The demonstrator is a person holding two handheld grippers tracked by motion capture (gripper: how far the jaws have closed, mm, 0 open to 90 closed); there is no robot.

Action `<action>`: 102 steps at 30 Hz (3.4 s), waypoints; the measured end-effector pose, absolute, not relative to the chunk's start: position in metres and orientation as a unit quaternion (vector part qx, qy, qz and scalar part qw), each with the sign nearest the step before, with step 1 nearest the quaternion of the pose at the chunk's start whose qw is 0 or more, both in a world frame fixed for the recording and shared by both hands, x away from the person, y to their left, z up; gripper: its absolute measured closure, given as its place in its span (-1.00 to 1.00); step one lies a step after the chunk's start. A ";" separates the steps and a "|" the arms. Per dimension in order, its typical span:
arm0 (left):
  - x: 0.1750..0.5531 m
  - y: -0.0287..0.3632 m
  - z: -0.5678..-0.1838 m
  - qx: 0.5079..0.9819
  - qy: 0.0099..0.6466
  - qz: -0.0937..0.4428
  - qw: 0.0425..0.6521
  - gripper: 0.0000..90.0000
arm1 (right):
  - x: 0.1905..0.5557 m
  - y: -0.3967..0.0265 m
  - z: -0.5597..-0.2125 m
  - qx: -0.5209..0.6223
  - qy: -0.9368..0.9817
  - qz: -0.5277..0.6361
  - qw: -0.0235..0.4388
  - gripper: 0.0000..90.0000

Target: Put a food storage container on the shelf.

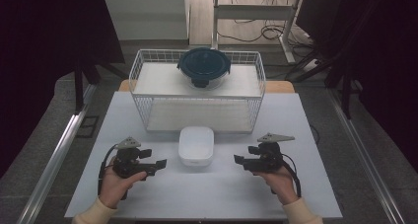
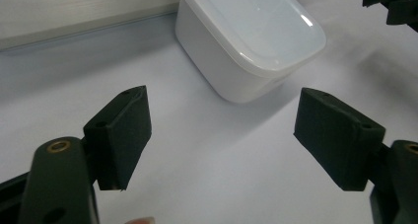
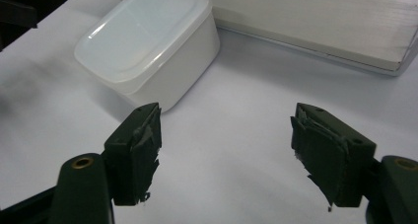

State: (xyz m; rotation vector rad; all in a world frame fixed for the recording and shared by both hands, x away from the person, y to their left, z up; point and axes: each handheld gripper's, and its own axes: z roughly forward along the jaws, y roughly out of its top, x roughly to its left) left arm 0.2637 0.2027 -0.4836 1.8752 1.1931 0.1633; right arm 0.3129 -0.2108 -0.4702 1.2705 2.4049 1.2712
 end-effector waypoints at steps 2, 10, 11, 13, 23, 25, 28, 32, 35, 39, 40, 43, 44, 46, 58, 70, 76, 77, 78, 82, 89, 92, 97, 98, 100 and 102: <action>0.266 0.202 -0.483 0.753 0.482 0.062 0.443 -0.53 | 0.313 -0.210 -0.470 0.425 0.798 0.423 0.068 -0.37; 0.276 0.195 -0.468 0.739 0.492 0.048 0.458 -0.52 | 0.318 -0.201 -0.461 0.433 0.784 0.441 0.052 -0.29; 0.278 0.194 -0.466 0.738 0.492 0.048 0.458 -0.52 | 0.319 -0.200 -0.460 0.432 0.783 0.444 0.052 -0.28; 0.285 0.193 -0.462 0.734 0.496 0.044 0.462 -0.52 | 0.322 -0.193 -0.457 0.429 0.783 0.448 0.051 -0.26; 0.318 0.182 -0.460 0.716 0.515 0.002 0.471 -0.44 | 0.340 -0.158 -0.459 0.428 0.781 0.454 0.022 -0.24; 0.325 0.180 -0.465 0.711 0.524 -0.008 0.470 -0.43 | 0.343 -0.152 -0.460 0.433 0.777 0.456 0.012 -0.22; 0.332 0.178 -0.474 0.706 0.527 -0.035 0.472 -0.38 | 0.348 -0.147 -0.463 0.441 0.767 0.467 -0.014 -0.20; 0.337 0.175 -0.480 0.705 0.528 -0.043 0.472 -0.36 | 0.355 -0.141 -0.471 0.450 0.769 0.454 -0.014 -0.16; 0.340 0.176 -0.484 0.704 0.530 -0.047 0.470 -0.33 | 0.362 -0.141 -0.478 0.465 0.762 0.450 -0.027 -0.12; 0.345 0.179 -0.490 0.691 0.540 -0.065 0.475 -0.27 | 0.367 -0.137 -0.486 0.470 0.763 0.443 -0.037 -0.08; 0.347 0.180 -0.493 0.688 0.544 -0.070 0.476 -0.25 | 0.367 -0.136 -0.487 0.470 0.764 0.441 -0.038 -0.06; 0.349 0.182 -0.499 0.678 0.550 -0.086 0.480 -0.16 | 0.369 -0.134 -0.491 0.470 0.763 0.441 -0.049 0.00; 0.350 0.183 -0.501 0.675 0.551 -0.095 0.482 -0.13 | 0.369 -0.134 -0.492 0.473 0.761 0.441 -0.051 0.02; 0.352 0.183 -0.504 0.676 0.550 -0.105 0.478 -0.06 | 0.370 -0.134 -0.493 0.475 0.760 0.441 -0.055 0.05; 0.355 0.180 -0.520 0.654 0.555 -0.162 0.488 0.15 | 0.374 -0.137 -0.500 0.489 0.743 0.447 -0.095 0.18; 0.350 0.182 -0.516 0.646 0.555 -0.167 0.496 0.56 | 0.373 -0.143 -0.500 0.503 0.722 0.457 -0.128 0.50; 0.343 0.182 -0.508 0.654 0.548 -0.144 0.502 0.63 | 0.366 -0.146 -0.495 0.503 0.719 0.462 -0.131 0.61; 0.342 0.182 -0.507 0.656 0.546 -0.140 0.502 0.67 | 0.365 -0.147 -0.494 0.502 0.715 0.467 -0.135 0.66; 0.341 0.182 -0.506 0.655 0.547 -0.135 0.503 0.69 | 0.364 -0.148 -0.493 0.501 0.714 0.471 -0.137 0.68; 0.338 0.183 -0.503 0.664 0.540 -0.128 0.502 0.72 | 0.361 -0.149 -0.490 0.490 0.715 0.479 -0.136 0.75; 0.334 0.182 -0.498 0.670 0.530 -0.122 0.505 0.74 | 0.358 -0.150 -0.485 0.474 0.726 0.485 -0.117 0.79; 0.331 0.182 -0.494 0.670 0.524 -0.123 0.511 0.74 | 0.356 -0.151 -0.481 0.466 0.729 0.489 -0.111 0.79; 0.326 0.183 -0.485 0.670 0.514 -0.119 0.522 0.74 | 0.351 -0.152 -0.469 0.448 0.737 0.497 -0.094 0.79; 0.323 0.183 -0.480 0.672 0.510 -0.113 0.524 0.74 | 0.350 -0.152 -0.467 0.445 0.739 0.498 -0.091 0.79; 0.320 0.182 -0.474 0.677 0.505 -0.101 0.526 0.74 | 0.347 -0.152 -0.461 0.438 0.741 0.501 -0.085 0.79; 0.317 0.182 -0.467 0.680 0.498 -0.090 0.530 0.74 | 0.343 -0.152 -0.455 0.430 0.742 0.508 -0.077 0.79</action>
